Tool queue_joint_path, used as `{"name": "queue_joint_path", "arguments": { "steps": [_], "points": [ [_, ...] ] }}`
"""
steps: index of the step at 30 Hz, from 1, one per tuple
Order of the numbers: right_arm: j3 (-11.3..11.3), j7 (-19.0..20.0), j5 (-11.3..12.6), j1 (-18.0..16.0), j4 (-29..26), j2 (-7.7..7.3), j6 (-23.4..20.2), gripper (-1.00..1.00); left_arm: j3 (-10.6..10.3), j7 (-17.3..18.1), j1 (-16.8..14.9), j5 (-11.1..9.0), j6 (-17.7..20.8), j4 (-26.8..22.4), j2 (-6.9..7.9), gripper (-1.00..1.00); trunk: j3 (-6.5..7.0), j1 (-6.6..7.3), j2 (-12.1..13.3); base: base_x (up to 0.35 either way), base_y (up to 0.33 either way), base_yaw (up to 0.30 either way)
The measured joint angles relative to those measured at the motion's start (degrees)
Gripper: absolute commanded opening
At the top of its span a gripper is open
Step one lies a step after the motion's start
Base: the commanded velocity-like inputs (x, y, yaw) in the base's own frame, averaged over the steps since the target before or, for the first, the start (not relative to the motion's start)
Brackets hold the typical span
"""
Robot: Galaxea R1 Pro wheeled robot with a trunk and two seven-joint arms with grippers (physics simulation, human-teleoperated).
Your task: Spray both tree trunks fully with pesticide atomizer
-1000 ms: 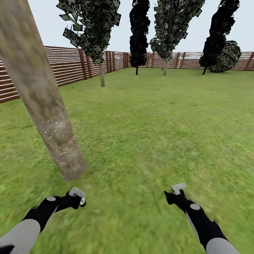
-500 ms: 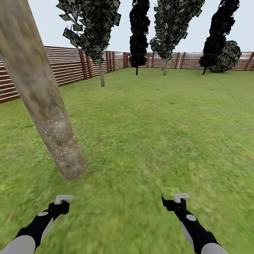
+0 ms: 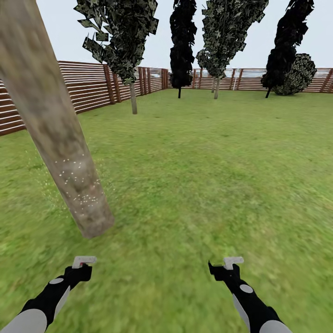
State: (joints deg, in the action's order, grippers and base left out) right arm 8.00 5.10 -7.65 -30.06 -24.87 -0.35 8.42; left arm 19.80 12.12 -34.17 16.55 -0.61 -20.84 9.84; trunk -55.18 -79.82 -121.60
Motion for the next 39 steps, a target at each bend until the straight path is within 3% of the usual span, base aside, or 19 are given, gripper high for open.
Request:
{"name": "queue_joint_path", "arguments": {
  "steps": [3, 5, 8, 10, 14, 22, 23, 25, 27, 39],
  "points": [
    [0.00, 0.00, -0.02, 0.01, 4.40, 0.00, 0.85, 1.00, 0.05, -0.55, 0.66, -0.08, 0.07, 0.46, 0.01, -1.00, 0.54, 0.66, 1.20, 0.000, 0.000, 0.000],
    [-0.01, -0.05, -0.14, 0.01, 9.86, -0.04, 6.80, 1.00, 0.06, -0.65, 1.36, -0.58, 0.09, 0.70, 0.07, -1.00, 0.89, 1.10, 2.01, 0.000, 0.000, 0.000],
    [0.00, -0.10, -0.25, 0.50, 15.61, -0.25, 14.93, 1.00, 0.27, -0.69, 4.27, -3.92, 0.04, 0.72, 0.47, -1.00, 1.49, 1.76, 3.21, 0.000, 0.000, 0.000],
    [-0.01, -0.17, -0.27, 3.29, 16.36, -0.37, 18.36, 1.00, 1.03, -0.69, 6.27, -5.49, -0.04, 0.70, 0.63, -1.00, 1.99, 2.20, 4.01, 0.000, 0.000, 0.000],
    [0.00, -0.18, -0.33, 6.31, 16.72, -0.52, 19.28, 1.00, 1.35, -0.69, 6.69, -5.64, -2.03, 1.96, 0.67, -1.00, 2.82, 3.07, 5.61, 0.000, 0.000, 0.000],
    [-0.10, -0.15, -0.32, 8.05, 18.10, -0.21, 19.49, 1.00, 1.38, -0.69, 7.68, -5.66, -2.52, 2.34, 0.70, -1.00, 4.26, 4.83, 8.82, 0.000, 0.000, 0.000],
    [-0.10, -0.17, -0.31, 9.01, 18.10, -0.14, 21.33, 1.00, 1.38, -0.69, 7.75, -5.66, -2.53, 2.32, 0.72, -1.00, 4.44, 5.05, 9.22, 0.000, 0.000, 0.000],
    [-0.16, -0.16, -0.36, 12.23, 18.11, -0.04, 29.78, 1.00, 1.38, -0.68, 7.80, -5.66, -2.54, 2.36, 0.71, -1.00, 4.80, 5.49, 10.03, 0.000, 0.000, 0.000],
    [-0.10, -0.10, -0.35, 13.40, 18.09, -0.01, 32.18, 1.00, 1.38, -0.69, 7.81, -5.65, -2.55, 2.39, 0.67, -1.00, 4.99, 5.72, 10.44, 0.000, 0.000, 0.000],
    [-0.17, 0.09, -0.51, 13.79, 18.19, -0.11, 32.54, 1.00, 1.38, -0.69, 7.90, -5.65, -2.55, 2.39, 0.61, -1.00, 4.99, 5.72, 10.44, 0.000, 0.000, 0.000]
  ]
}}
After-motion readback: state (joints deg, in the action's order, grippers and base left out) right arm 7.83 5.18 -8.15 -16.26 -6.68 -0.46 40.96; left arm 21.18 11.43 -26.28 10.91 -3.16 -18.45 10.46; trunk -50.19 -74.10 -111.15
